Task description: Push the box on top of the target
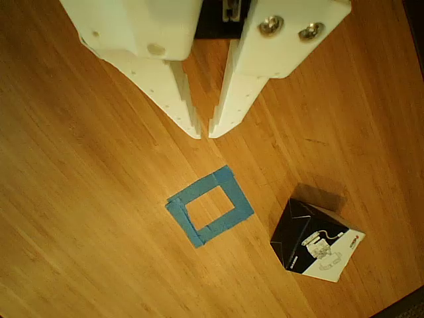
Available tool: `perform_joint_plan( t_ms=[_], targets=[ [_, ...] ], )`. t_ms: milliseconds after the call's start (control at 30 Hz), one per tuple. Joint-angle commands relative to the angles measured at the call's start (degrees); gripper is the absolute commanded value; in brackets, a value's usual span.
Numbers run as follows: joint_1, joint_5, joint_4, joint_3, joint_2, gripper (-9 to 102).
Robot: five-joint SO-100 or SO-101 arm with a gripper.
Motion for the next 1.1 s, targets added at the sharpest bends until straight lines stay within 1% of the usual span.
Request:
perform_joint_plan(
  t_ms=[0, 867, 967, 1067],
  targets=[
    [-0.26, 0.18, 0.09, -0.35, 0.88, 9],
    [-0.26, 0.18, 0.09, -0.35, 0.88, 8],
    [-2.02, 0.26, 0.09, -0.35, 0.88, 1],
    [-3.96, -2.37, 0.09, -0.35, 0.88, 0]
  ],
)
